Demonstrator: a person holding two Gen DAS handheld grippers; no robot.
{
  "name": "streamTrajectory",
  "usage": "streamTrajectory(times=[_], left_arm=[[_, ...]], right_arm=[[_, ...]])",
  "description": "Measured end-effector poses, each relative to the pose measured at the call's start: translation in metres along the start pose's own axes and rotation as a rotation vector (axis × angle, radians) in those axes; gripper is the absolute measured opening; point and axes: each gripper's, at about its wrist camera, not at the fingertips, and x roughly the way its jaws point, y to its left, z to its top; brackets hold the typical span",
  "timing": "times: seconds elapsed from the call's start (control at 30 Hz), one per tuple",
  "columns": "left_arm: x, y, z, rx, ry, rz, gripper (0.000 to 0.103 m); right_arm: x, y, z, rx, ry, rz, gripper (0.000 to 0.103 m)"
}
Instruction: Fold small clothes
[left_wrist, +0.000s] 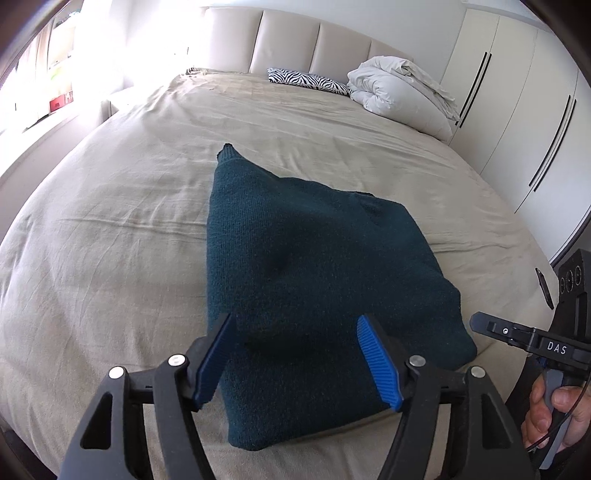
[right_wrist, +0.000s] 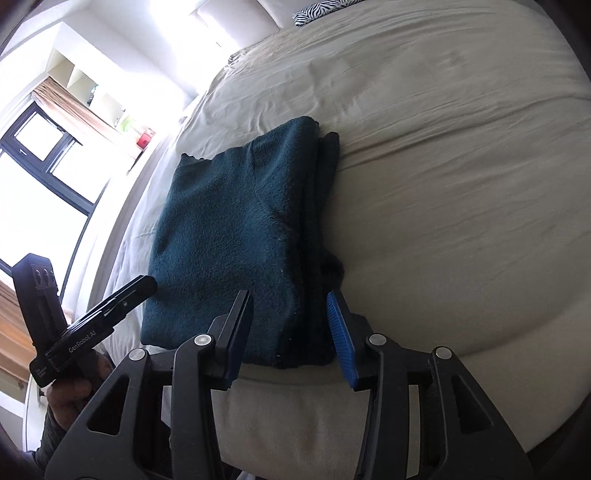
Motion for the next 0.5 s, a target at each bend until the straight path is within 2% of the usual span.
streamTrajectory(times=[0.03,0.13,0.23,0.27,0.33,0.43,0.5], left_arm=[[-0.005,0.000,0.001,0.003,-0.016,0.011,0.076],[-0.023,-0.003,0.004,0.018,-0.067,0.063,0.089],[-0.046,-0.008,0.008,0.057,-0.149,0.115,0.096],[-0.054,-0.010,0.009,0.066,-0.178,0.139,0.102],[-0.070,-0.012,0.011,0.082,-0.241,0.176,0.103],[-0.094,-0.014,0.015,0.097,-0.326,0.239,0.103],[-0.109,-0.016,0.019,0.101,-0.375,0.296,0.103]], right_arm=[[-0.006,-0.001,0.001,-0.004,-0.014,-0.010,0.042],[-0.028,0.005,0.002,-0.015,-0.081,-0.036,0.042],[-0.050,0.023,0.005,-0.082,-0.164,-0.107,0.042],[-0.057,0.031,0.006,-0.107,-0.193,-0.130,0.042],[-0.070,0.048,0.008,-0.162,-0.251,-0.174,0.044],[-0.091,0.073,0.007,-0.226,-0.356,-0.239,0.057],[-0.105,0.087,0.005,-0.256,-0.432,-0.278,0.075]])
